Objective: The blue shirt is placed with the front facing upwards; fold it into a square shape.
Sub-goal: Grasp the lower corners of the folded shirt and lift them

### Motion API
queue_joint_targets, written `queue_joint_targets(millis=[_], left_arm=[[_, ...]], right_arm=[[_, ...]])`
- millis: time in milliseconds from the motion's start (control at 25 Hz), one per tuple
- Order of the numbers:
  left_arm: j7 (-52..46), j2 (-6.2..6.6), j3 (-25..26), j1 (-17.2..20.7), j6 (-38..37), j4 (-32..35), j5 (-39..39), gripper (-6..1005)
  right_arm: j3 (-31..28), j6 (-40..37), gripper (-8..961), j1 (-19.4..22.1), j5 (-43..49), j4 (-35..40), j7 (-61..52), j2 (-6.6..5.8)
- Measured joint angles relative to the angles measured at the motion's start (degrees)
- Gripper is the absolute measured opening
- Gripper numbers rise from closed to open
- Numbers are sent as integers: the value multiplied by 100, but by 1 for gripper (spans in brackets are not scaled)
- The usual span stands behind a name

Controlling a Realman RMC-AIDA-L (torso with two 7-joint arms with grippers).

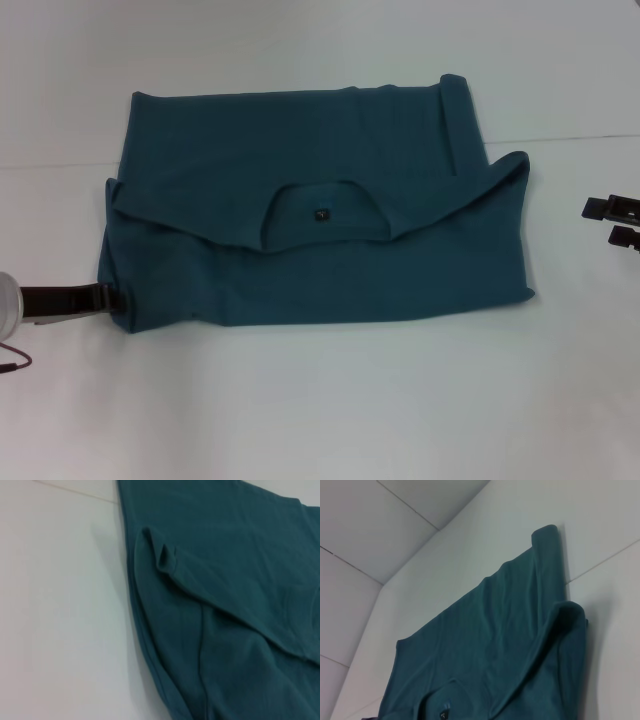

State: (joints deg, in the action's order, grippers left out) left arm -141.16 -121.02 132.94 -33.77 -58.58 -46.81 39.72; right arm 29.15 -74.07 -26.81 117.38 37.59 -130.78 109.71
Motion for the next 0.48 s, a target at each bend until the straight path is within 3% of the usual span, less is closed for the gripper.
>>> queue_joint_targets(millis=[240, 480], left_arm=[[24, 0, 0, 46, -113, -184, -6, 33], [26, -3, 4, 109, -388, -457, -9, 35]], right_arm=[[-16, 11, 837, 37, -9, -21, 0, 3], [-33, -51, 836, 54, -6, -11, -6, 2]])
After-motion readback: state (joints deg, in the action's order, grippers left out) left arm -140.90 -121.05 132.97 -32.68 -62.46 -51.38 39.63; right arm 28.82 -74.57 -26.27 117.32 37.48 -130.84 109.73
